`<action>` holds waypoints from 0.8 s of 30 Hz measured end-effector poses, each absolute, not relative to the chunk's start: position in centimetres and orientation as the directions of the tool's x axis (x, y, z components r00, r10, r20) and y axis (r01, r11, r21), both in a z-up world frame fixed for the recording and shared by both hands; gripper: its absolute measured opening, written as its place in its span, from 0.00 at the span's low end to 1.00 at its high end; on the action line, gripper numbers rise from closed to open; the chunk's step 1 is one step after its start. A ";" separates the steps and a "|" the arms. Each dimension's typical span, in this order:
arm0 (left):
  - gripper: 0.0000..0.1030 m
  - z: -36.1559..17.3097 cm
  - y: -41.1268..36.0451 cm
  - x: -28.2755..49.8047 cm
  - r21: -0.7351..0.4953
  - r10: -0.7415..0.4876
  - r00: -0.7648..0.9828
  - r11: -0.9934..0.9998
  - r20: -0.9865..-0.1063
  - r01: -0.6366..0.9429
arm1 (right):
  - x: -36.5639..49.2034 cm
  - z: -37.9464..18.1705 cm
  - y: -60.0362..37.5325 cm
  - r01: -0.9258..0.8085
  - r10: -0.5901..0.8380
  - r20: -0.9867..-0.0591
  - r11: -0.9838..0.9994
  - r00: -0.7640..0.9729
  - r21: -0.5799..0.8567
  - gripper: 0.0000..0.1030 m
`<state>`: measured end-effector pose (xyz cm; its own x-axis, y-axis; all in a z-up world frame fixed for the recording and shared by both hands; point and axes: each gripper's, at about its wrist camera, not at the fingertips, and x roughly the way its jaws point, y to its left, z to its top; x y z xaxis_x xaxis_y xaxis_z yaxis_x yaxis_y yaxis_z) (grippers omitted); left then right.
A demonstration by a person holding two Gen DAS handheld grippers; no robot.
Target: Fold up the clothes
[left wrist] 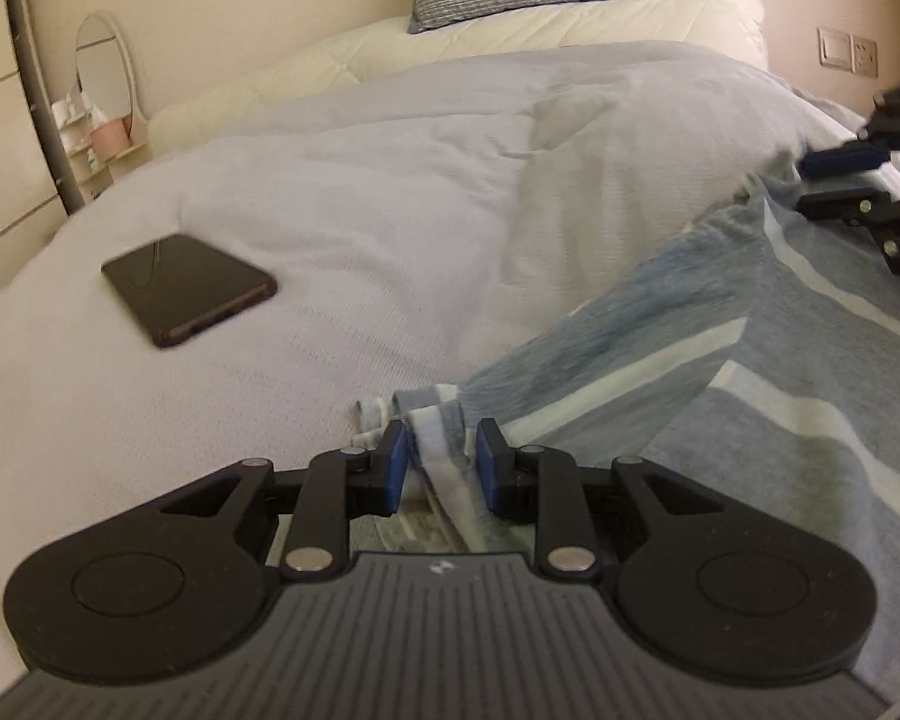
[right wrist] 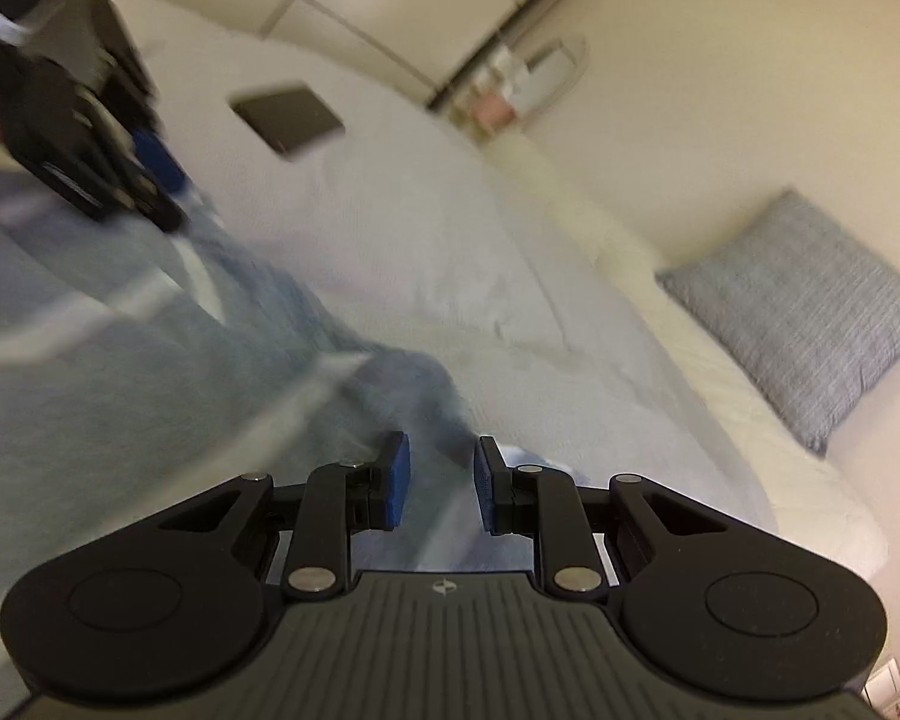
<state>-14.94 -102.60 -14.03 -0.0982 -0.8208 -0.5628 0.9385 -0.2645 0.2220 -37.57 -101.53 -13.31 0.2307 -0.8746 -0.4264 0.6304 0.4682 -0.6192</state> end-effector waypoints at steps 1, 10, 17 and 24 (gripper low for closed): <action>0.23 -14.0 -102.4 -14.8 0.217 -0.823 -0.101 -0.262 -0.559 0.940 | -38.1 -13.4 -102.5 0.664 -0.878 -0.438 0.446 0.194 -0.600 0.20; 0.22 -10.6 -97.3 -15.0 0.164 -0.863 -0.119 -0.226 -0.491 0.960 | -41.8 -11.6 -100.5 0.786 -0.866 -0.451 0.429 0.216 -0.445 0.20; 0.22 -10.9 -88.7 -16.6 0.087 -0.839 -0.161 -0.240 -0.520 0.967 | -43.5 -10.0 -95.0 0.859 -0.795 -0.503 0.479 0.338 -0.181 0.21; 0.23 -13.8 -86.5 -16.1 0.100 -0.801 -0.099 -0.194 -0.591 0.976 | -45.3 -11.7 -89.3 0.883 -0.736 -0.566 0.469 0.371 -0.030 0.22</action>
